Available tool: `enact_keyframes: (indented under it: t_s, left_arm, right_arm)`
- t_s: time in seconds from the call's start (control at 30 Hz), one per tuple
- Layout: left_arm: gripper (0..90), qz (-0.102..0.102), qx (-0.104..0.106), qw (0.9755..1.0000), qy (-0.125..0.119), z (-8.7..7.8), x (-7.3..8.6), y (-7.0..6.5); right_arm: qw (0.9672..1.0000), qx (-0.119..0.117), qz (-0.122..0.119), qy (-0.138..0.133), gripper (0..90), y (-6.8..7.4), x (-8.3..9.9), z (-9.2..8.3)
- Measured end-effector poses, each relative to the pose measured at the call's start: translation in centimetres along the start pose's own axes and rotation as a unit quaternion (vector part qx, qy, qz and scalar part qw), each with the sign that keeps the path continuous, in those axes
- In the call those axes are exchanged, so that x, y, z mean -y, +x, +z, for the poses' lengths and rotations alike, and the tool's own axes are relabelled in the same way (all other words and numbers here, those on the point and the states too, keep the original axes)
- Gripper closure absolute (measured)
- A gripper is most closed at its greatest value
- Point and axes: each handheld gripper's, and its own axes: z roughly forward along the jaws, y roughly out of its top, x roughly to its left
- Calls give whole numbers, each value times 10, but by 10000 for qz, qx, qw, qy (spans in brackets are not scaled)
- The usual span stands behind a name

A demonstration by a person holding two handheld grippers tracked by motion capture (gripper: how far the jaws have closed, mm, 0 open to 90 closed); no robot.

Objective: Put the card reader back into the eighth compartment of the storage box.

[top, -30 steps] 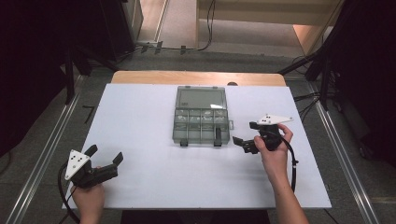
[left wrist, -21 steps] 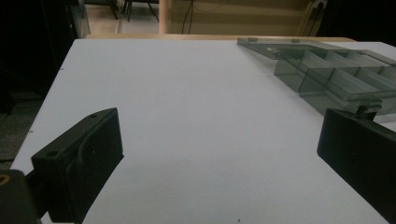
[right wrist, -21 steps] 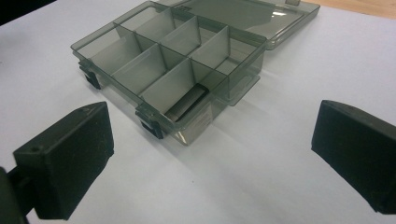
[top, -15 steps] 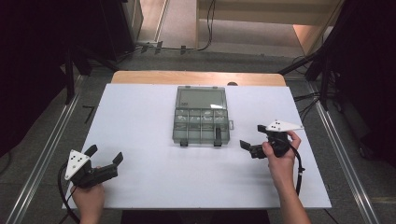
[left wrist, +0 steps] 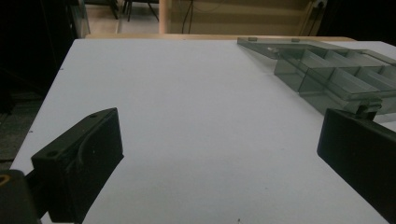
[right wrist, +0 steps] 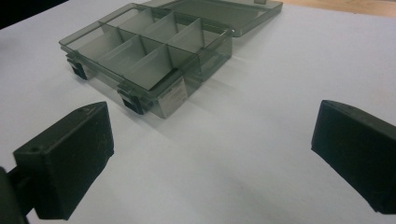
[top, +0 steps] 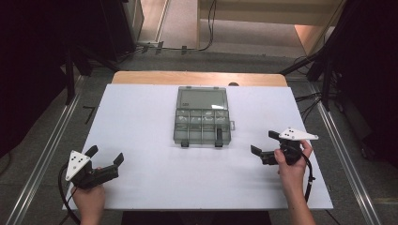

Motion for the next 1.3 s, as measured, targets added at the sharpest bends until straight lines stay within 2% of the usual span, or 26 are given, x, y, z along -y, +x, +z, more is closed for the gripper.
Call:
enact_keyframes:
  t_s: [0.87, 1.2, 1.3]
  left_arm:
    - [3, -2, 10, 10000, -4, 0, 0, 0]
    - [3, 1, -25, 10000, -2, -1, 0, 0]
    - [3, 7, -49, 10000, 5, -1, 0, 0]
  right_arm:
    - [9983, 363, 117, -437, 0, -19, 35, -47]
    - [9982, 285, 198, -484, 0, -30, 51, -59]
    - [9985, 312, 127, -420, 0, -32, 55, -62]
